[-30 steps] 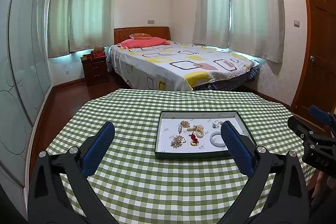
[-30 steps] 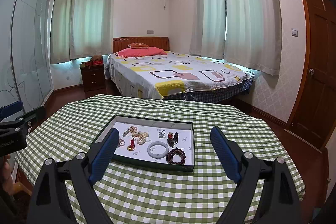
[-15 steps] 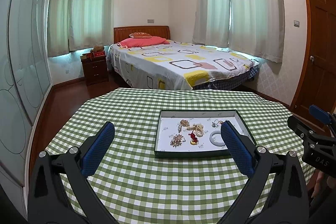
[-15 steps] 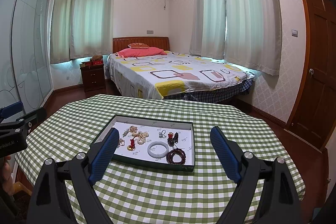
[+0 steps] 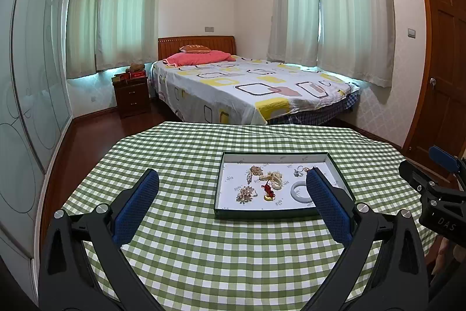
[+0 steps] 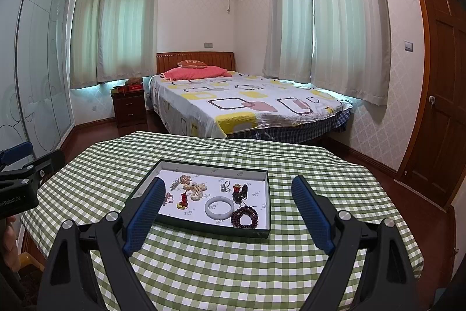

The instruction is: Organize jewelry

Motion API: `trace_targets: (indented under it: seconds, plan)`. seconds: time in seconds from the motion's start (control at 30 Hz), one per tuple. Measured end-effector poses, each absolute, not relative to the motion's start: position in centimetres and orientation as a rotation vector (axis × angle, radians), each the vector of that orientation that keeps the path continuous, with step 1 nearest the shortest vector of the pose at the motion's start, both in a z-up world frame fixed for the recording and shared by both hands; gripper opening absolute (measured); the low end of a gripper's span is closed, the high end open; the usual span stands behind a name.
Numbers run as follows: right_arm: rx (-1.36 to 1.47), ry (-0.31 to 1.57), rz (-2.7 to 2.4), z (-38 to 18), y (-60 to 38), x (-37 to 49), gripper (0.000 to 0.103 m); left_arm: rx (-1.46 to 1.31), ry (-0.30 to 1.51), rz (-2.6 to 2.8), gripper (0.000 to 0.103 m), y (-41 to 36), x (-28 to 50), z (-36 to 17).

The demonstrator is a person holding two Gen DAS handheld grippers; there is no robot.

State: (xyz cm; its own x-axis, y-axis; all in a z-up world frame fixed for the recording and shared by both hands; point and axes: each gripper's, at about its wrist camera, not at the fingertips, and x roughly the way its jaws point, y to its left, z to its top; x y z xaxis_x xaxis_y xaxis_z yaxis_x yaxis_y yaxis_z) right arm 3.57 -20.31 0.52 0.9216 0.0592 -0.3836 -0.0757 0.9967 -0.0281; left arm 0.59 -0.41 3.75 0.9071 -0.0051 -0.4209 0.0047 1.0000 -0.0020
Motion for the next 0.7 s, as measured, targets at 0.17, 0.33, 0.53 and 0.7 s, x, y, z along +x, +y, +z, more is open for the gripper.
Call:
trace_targets:
  seconds: [0.17, 0.33, 0.53, 0.7]
  plan:
    - [-0.043, 0.392, 0.070, 0.49, -20.25, 3.48, 0.086, -0.002, 0.433, -0.005, 0.098, -0.44, 0.54, 3.74]
    - [-0.043, 0.392, 0.069, 0.49, -20.25, 3.47, 0.086, -0.004, 0.433, -0.005, 0.098, -0.43, 0.50, 3.79]
    - [-0.043, 0.391, 0.069, 0.51, -20.25, 3.44, 0.086, -0.009, 0.432, -0.013, 0.098, -0.48, 0.48, 3.84]
    - [-0.043, 0.391, 0.070, 0.51, -20.25, 3.39, 0.086, -0.020, 0.428, 0.006, 0.098, -0.41, 0.43, 3.96]
